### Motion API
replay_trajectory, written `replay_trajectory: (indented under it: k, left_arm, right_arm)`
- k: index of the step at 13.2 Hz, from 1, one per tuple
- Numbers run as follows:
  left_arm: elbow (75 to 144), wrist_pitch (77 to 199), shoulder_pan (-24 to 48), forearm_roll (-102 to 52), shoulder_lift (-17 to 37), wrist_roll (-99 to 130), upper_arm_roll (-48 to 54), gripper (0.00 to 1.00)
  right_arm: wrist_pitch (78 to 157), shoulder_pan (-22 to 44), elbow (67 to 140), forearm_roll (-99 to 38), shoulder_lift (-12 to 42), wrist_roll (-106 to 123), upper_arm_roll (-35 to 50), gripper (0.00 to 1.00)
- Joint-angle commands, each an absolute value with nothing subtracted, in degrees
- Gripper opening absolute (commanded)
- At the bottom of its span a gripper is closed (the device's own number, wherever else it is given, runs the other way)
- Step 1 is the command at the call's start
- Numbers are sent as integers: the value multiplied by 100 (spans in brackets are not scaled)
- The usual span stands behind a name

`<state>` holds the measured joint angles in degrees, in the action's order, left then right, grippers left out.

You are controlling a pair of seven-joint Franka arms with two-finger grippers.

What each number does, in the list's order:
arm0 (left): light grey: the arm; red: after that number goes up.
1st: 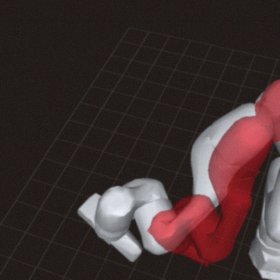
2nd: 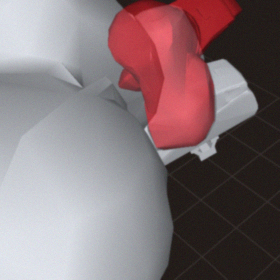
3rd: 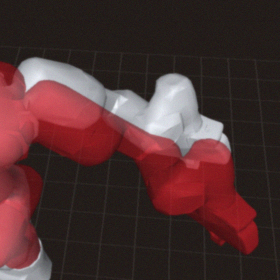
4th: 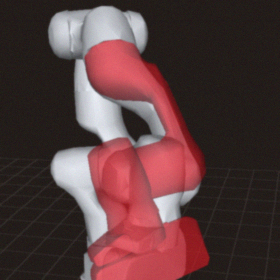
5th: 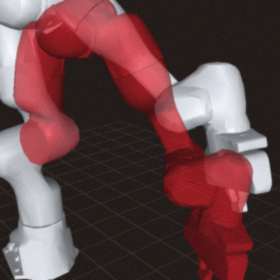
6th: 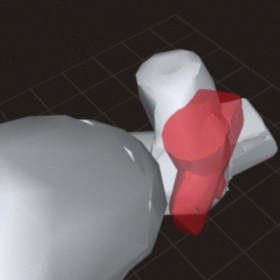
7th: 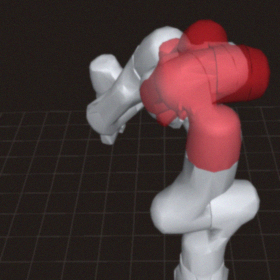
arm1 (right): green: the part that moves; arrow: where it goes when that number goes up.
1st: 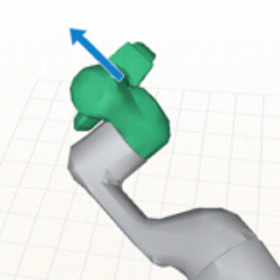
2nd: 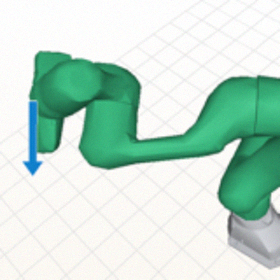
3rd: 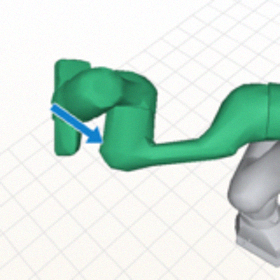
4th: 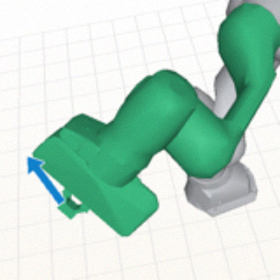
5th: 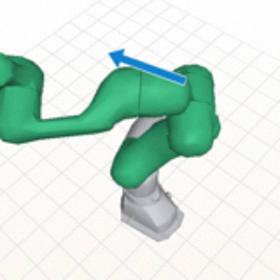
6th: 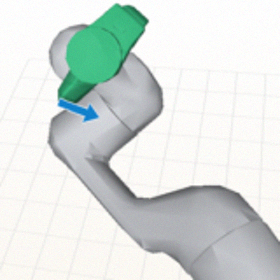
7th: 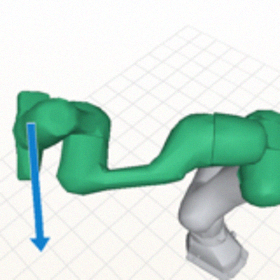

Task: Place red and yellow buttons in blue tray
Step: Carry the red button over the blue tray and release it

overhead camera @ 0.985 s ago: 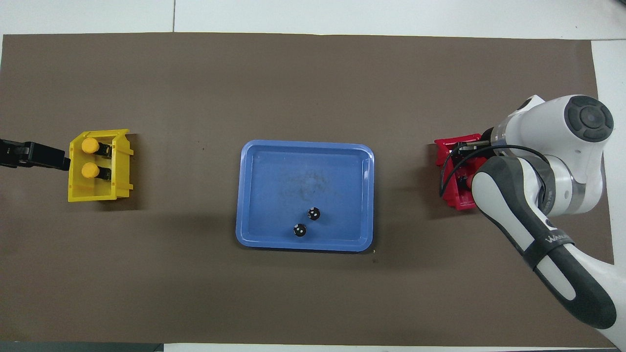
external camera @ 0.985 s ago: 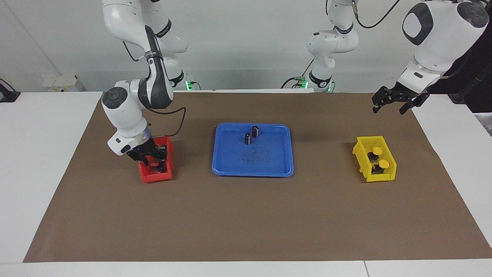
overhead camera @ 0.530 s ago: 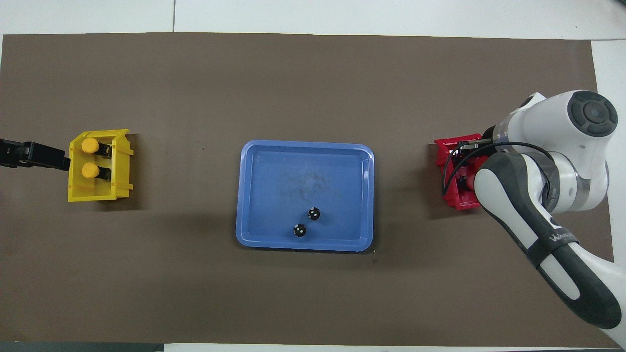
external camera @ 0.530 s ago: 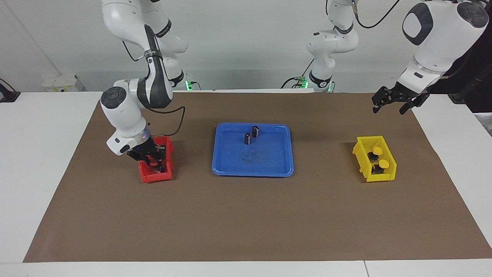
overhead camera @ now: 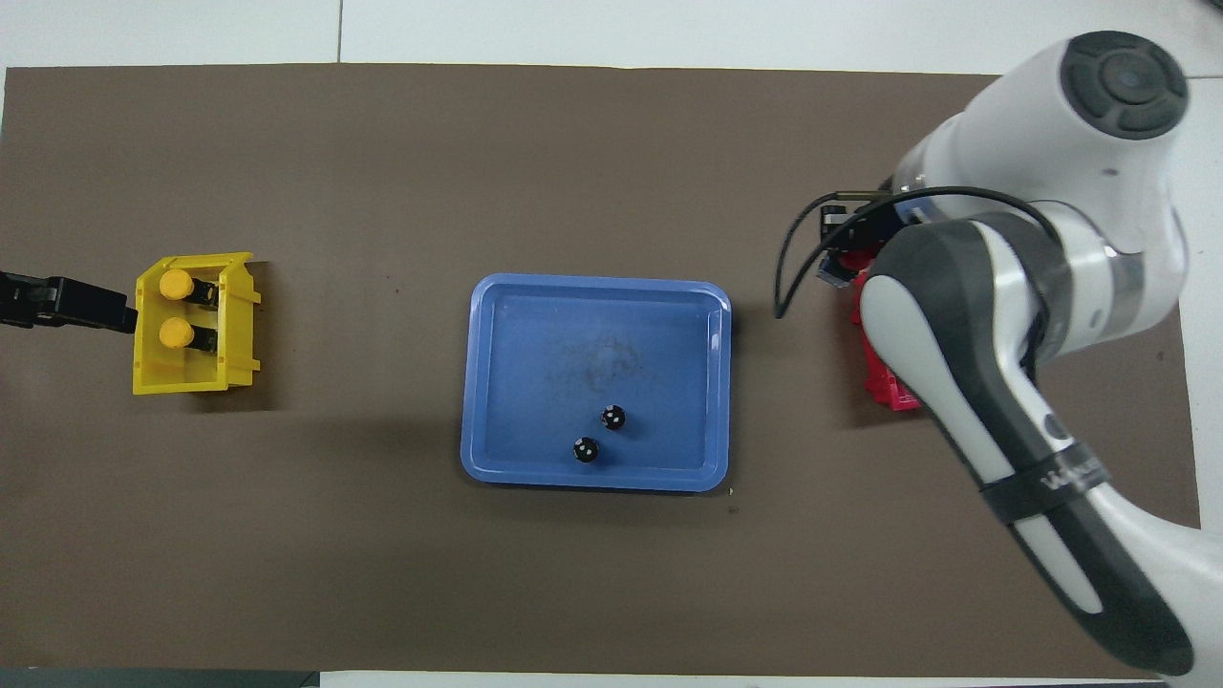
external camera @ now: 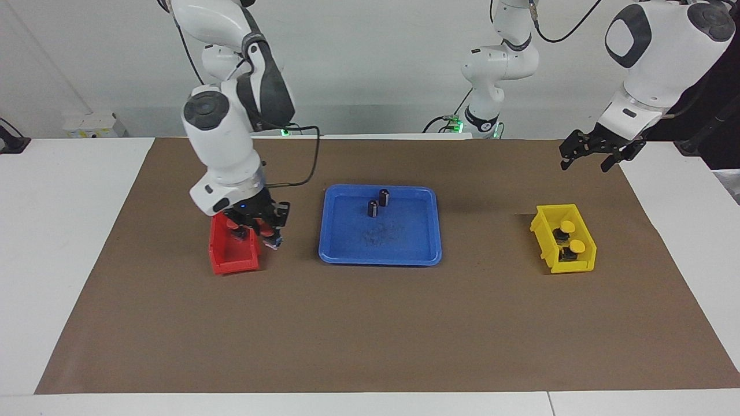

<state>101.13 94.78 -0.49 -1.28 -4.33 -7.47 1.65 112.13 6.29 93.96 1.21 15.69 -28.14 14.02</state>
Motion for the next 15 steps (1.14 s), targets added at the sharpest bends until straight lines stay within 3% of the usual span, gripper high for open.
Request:
replay_trajectory:
  k: [1, 4, 9, 10, 11, 14, 15]
  left_arm:
    - [10301, 9589, -70, -70, -606, -677, 150, 100]
    - [10309, 9615, -79, -70, -606, -746, 141, 100]
    - [10757, 10657, -631, -70, -458, -1176, 123, 100]
    - [10836, 11027, -729, -70, -283, -1247, 123, 97]
    - [10828, 11326, -729, -70, -29, -1239, 123, 87]
    - [10802, 12144, -721, -114, 701, -1196, 123, 74]
    - [10819, 12355, -721, -140, 877, -1161, 123, 68]
  right_arm:
    - [11811, 1561, 9466, 280, 1967, -4127, 1371, 15]
    - [12084, 2231, 9351, 738, 2460, -4999, 1380, 15]
    - [12461, 2426, 9859, 747, 2417, -5194, 1380, 21]
    - [12524, 2400, 9966, 747, 2400, -5194, 1380, 22]
    - [12524, 2382, 9975, 756, 2399, -5186, 1380, 25]
    - [12437, 2373, 9950, 773, 2391, -5186, 1371, 79]
    - [12332, 2347, 9827, 782, 2391, -5177, 1354, 90]
